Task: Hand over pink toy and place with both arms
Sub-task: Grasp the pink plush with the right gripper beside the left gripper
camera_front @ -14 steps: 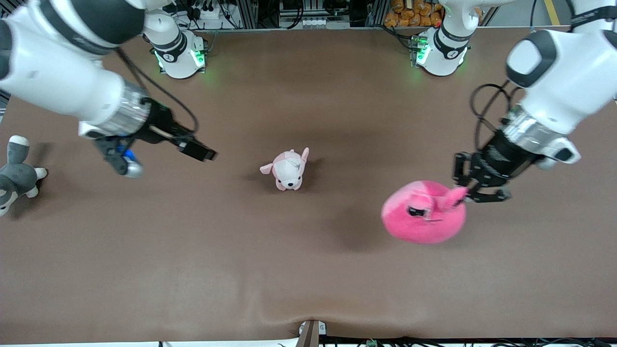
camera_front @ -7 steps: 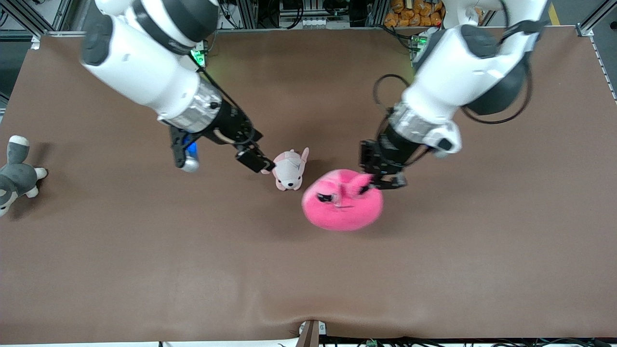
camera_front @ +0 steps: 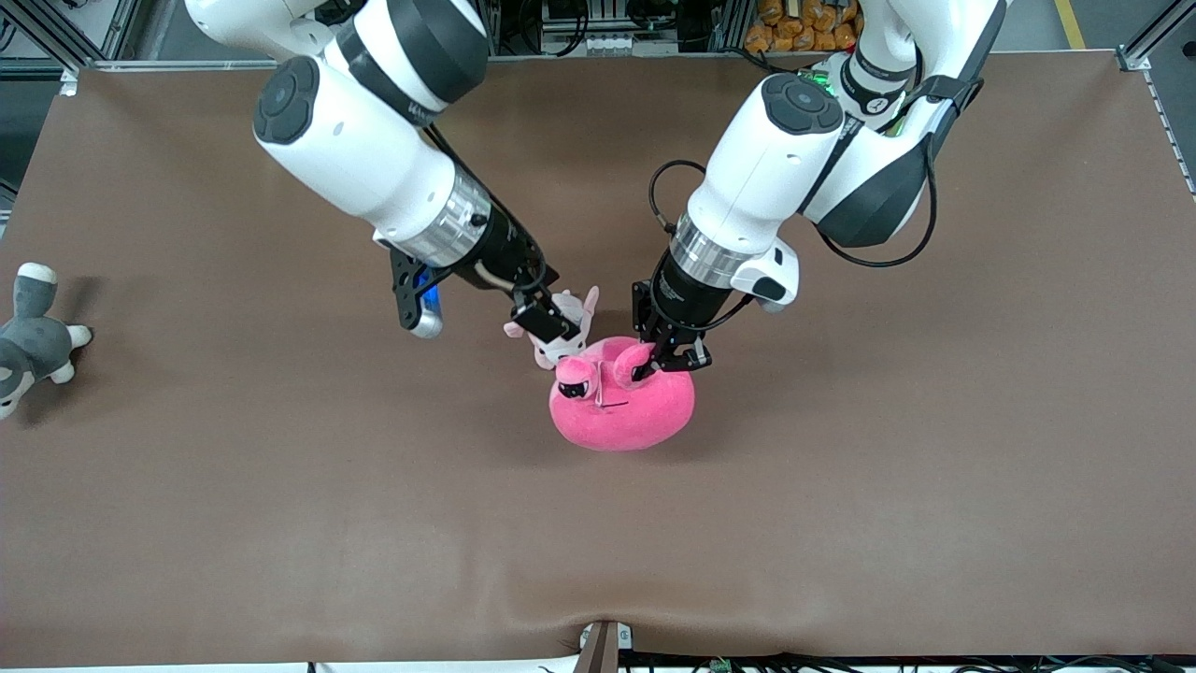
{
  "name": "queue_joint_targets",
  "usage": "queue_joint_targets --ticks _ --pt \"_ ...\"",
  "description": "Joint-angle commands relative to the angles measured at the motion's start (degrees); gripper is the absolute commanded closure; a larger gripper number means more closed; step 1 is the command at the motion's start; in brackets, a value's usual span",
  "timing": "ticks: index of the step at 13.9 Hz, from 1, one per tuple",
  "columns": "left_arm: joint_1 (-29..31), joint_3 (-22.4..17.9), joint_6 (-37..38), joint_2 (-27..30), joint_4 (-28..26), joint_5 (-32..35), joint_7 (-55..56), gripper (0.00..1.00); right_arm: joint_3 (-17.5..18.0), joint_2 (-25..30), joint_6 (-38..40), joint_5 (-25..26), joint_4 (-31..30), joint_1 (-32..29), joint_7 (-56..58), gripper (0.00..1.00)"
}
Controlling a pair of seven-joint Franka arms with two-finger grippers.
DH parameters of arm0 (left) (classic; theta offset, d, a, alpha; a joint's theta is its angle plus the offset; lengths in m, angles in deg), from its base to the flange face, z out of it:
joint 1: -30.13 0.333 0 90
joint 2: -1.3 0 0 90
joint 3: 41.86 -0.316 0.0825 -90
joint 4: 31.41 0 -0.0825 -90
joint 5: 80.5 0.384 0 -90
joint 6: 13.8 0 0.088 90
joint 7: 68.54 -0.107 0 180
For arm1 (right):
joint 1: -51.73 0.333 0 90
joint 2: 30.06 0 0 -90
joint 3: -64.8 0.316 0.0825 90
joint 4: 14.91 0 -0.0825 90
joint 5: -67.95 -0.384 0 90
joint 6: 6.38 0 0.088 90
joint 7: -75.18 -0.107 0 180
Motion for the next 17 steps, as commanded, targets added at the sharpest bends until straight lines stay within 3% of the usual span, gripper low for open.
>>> queue_joint_targets --ticks 1,2,3,4,5,8,10,15,16,17 --pt "-1.3 -0.4 3.3 0.5 1.6 2.6 7.2 1.0 -0.1 -3.8 -5.2 1.1 1.1 -0.3 -0.6 0.08" --pt "-1.3 -0.4 4.1 0.5 1.6 2.6 7.5 1.0 -0.1 -5.0 -6.2 1.9 1.2 -0.4 -0.7 0.08" --pt "-1.4 -0.4 5.3 0.5 1.7 2.6 7.7 1.0 -0.1 -6.2 -7.8 2.0 1.6 -0.1 -0.7 0.15" --pt "-1.4 -0.4 5.6 0.5 1.6 2.6 8.1 1.0 -0.1 -6.9 -9.3 2.0 2.1 0.2 -0.8 0.42" --pt "-1.4 -0.3 5.9 0.6 1.6 2.6 8.2 1.0 -0.1 -7.2 -9.5 2.1 2.2 0.2 -0.8 0.62" --pt "-1.4 -0.1 6.6 0.7 1.6 2.6 8.3 1.0 -0.1 -7.4 -9.1 2.9 2.2 0.6 -0.8 0.94" --pt "-1.3 0.0 6.6 1.0 1.6 2.6 8.3 1.0 -0.1 -7.2 -9.0 2.9 2.2 0.9 -0.7 1.0" --pt "-1.3 -0.2 6.6 1.0 1.4 2.7 8.3 1.0 0.0 -7.0 -8.8 2.5 2.3 0.3 -0.2 1.0" --pt "-1.3 -0.2 6.6 1.0 1.3 3.3 8.2 0.94 0.0 -6.9 -8.7 2.2 2.4 0.1 -0.3 1.0" --pt "-1.3 -0.3 6.6 1.0 1.3 4.7 8.0 0.09 0.0 -6.9 -8.2 2.1 2.7 0.0 -0.3 1.0"
